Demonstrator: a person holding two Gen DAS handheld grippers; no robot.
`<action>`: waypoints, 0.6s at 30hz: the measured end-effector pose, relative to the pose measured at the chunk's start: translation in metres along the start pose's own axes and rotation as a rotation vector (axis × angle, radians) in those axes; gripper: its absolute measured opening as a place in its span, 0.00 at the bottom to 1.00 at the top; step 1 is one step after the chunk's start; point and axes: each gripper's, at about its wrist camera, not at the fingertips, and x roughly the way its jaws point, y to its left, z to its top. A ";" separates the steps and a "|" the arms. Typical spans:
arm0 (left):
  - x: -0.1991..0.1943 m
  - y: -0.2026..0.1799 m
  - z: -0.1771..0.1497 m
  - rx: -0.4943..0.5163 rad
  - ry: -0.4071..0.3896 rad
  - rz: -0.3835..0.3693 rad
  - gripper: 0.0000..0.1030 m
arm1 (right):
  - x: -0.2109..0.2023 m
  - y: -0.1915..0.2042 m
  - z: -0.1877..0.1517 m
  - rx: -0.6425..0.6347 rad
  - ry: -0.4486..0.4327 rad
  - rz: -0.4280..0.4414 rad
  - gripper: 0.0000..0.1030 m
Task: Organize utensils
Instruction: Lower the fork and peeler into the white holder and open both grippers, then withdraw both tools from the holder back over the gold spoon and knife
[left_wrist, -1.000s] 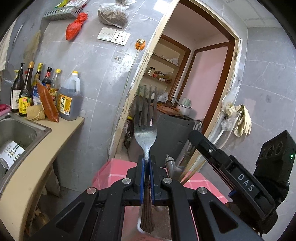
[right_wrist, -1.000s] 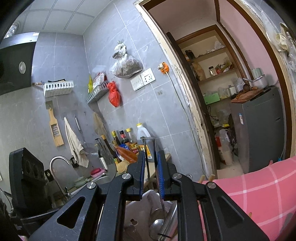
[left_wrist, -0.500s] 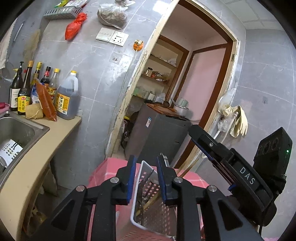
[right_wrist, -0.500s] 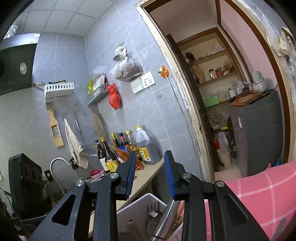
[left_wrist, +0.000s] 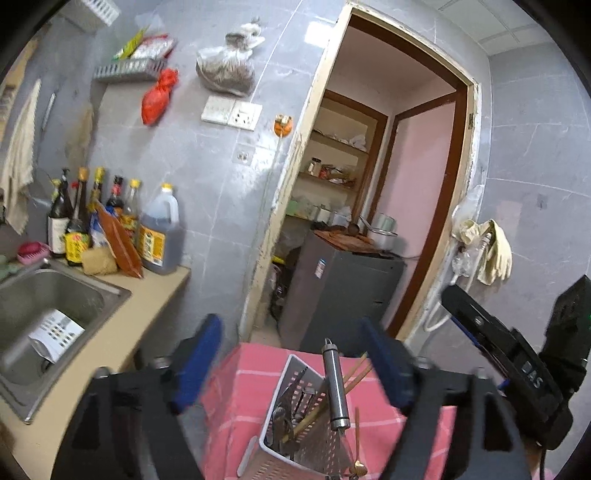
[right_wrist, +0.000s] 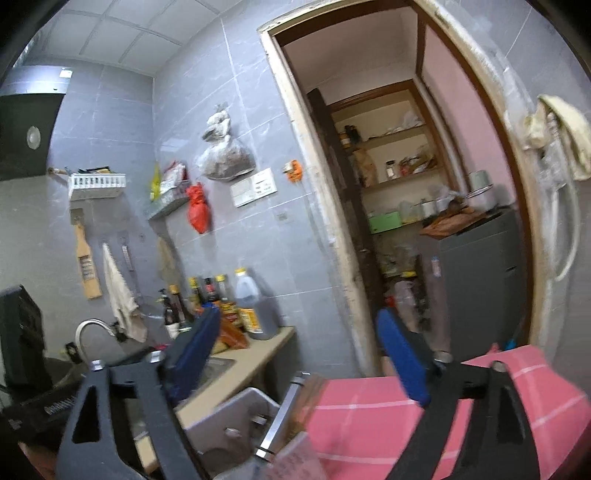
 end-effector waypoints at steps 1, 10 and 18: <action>-0.004 -0.004 0.000 0.008 -0.005 0.010 0.83 | -0.009 -0.005 0.002 -0.011 -0.002 -0.025 0.93; -0.035 -0.052 -0.010 0.079 -0.053 0.061 0.99 | -0.068 -0.033 0.017 -0.094 0.045 -0.269 0.98; -0.050 -0.099 -0.038 0.143 -0.018 0.054 0.99 | -0.108 -0.061 0.013 -0.163 0.181 -0.600 0.98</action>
